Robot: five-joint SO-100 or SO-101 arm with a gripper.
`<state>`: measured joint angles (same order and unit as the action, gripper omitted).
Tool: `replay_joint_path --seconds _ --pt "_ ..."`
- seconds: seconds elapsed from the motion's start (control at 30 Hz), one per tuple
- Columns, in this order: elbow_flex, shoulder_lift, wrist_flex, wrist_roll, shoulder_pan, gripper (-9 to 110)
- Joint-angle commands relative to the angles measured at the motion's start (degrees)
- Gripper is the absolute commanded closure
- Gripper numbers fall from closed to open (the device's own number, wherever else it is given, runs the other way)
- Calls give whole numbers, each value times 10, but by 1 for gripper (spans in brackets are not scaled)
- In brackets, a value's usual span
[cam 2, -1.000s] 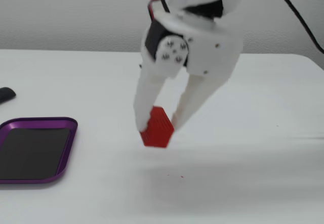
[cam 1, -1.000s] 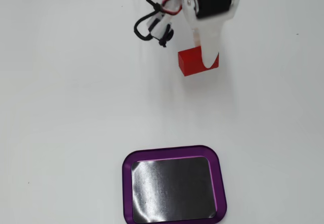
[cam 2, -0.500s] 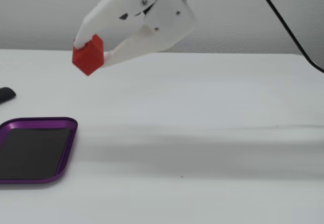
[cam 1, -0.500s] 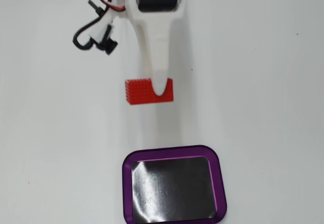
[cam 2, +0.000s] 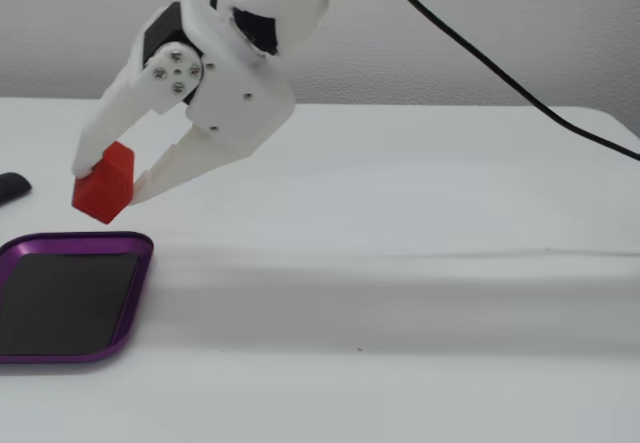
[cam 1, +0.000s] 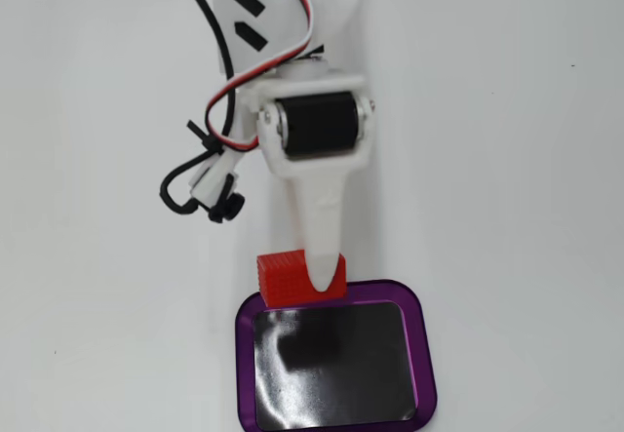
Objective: Pick up the cube and place it in the box.
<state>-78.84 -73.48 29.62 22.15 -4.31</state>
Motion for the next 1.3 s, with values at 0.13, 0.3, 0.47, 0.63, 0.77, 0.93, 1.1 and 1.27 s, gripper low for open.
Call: replay_joint_path --seconds 0.13,0.3,0.47,0.63,0.77,0.93,1.1,1.27 --pt "112 39 75 3 0 96" --pt "115 40 106 3 0 91" --pt "116 37 131 3 2 91" --pt "116 -10 193 2 2 89" --pt "116 -96 279 0 1 84" --pt "106 -211 408 -5 1 83" --pt "71 -308 519 -80 -6 83" --pt "-5 -417 601 -92 -7 84"
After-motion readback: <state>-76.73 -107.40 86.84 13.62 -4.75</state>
